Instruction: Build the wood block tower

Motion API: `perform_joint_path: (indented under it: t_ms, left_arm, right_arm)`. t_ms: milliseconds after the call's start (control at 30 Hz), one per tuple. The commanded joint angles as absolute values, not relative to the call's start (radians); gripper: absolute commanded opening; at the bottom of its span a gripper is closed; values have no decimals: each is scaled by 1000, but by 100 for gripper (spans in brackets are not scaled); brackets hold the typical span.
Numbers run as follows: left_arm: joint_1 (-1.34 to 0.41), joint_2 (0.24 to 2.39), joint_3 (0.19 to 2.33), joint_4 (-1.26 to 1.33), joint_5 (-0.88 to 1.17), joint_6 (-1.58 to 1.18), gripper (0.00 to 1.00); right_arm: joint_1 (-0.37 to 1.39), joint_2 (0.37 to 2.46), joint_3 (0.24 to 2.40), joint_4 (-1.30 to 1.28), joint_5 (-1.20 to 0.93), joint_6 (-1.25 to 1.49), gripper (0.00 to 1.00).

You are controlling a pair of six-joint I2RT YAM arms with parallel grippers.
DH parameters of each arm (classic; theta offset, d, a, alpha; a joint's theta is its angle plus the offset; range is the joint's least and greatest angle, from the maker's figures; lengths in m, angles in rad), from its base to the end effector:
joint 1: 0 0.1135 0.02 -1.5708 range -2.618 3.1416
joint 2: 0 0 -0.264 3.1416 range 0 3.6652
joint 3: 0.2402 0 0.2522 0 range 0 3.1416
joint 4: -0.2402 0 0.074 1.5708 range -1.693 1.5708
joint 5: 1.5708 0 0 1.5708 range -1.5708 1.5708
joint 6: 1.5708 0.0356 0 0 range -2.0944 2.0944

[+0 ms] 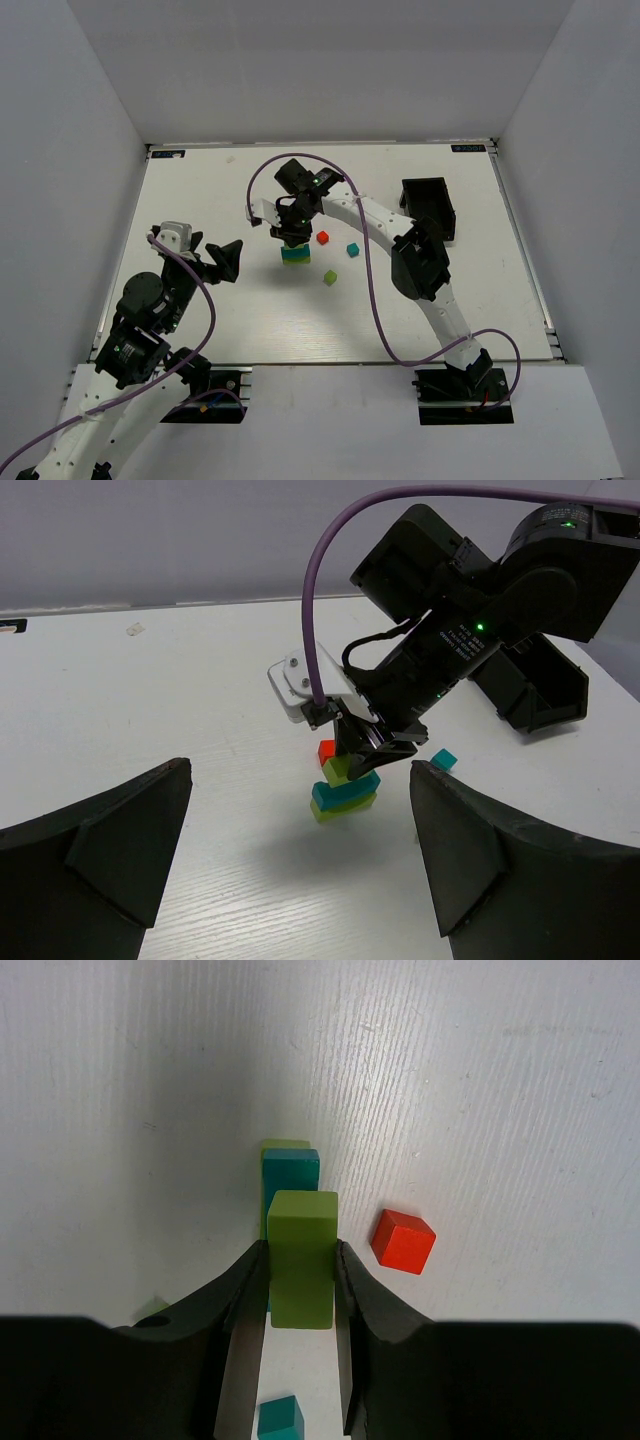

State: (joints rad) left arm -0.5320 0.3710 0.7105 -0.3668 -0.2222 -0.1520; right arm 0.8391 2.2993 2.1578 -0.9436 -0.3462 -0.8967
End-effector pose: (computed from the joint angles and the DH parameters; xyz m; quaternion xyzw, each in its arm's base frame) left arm 0.0847 -0.0407 0.3444 0.0586 0.7141 -0.1576 0.6796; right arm 0.3230 0.3778 0.2403 -0.7563 0.5865 0.1603 0.2416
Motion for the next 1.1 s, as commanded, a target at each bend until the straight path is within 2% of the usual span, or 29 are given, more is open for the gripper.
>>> perform_joint_path:
  t_ms: [0, 1067]
  left_arm:
    - [-526, 367, 706, -373, -230, -160, 100]
    - [-526, 367, 706, -373, -230, -160, 100]
  right_arm:
    - [844, 2313, 2200, -962, -350, -876, 5]
    - [853, 2310, 2181, -973, -357, -853, 4]
